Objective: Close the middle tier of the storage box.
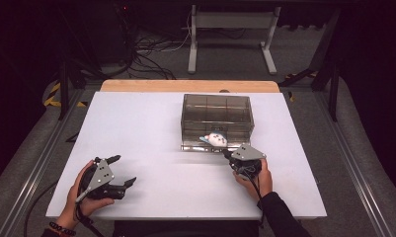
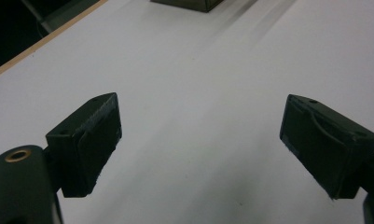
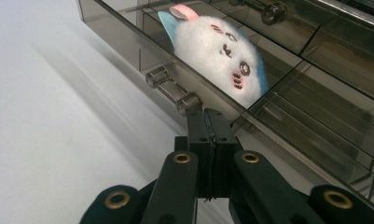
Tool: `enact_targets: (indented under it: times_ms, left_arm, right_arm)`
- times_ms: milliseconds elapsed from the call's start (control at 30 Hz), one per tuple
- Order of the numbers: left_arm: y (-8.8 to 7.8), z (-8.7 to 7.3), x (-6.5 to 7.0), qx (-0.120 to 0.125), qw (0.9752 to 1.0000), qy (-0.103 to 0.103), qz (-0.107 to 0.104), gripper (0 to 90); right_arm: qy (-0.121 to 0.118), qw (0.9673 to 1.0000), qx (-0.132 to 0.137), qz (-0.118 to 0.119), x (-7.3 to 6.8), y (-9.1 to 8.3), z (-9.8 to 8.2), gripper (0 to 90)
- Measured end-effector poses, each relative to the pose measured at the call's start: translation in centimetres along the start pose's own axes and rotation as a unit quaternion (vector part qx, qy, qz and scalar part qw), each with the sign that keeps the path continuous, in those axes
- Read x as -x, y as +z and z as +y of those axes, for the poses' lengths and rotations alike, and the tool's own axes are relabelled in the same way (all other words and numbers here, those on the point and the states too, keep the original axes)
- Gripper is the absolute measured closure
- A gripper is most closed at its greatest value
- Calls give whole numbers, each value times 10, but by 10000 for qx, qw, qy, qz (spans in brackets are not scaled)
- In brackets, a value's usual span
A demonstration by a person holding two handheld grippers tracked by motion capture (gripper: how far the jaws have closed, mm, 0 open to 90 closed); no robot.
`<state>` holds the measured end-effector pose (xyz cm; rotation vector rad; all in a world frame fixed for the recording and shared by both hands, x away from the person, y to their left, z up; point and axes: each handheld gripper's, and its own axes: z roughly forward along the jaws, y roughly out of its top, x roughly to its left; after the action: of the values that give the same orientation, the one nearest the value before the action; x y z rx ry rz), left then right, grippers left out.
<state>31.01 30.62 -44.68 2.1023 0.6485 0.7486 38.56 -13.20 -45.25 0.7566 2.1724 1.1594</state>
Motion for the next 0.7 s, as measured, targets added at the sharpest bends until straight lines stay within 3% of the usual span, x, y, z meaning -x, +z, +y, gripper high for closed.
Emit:
enact_targets:
  times_ms: [300, 600, 700]
  left_arm:
    - [-1, 0, -1, -2, 10000, -4, 2, 136]
    - [-2, 0, -1, 14, 10000, -25, 14, 128]
    - [-2, 0, -1, 26, 10000, -25, 7, 128]
  right_arm:
    - [-138, 9998, -30, -112, 0, 3, 3, 900]
    - [-38, 9998, -75, -178, 3, 9, 5, 900]
    - [-113, 9996, -73, -229, 3, 10, 8, 900]
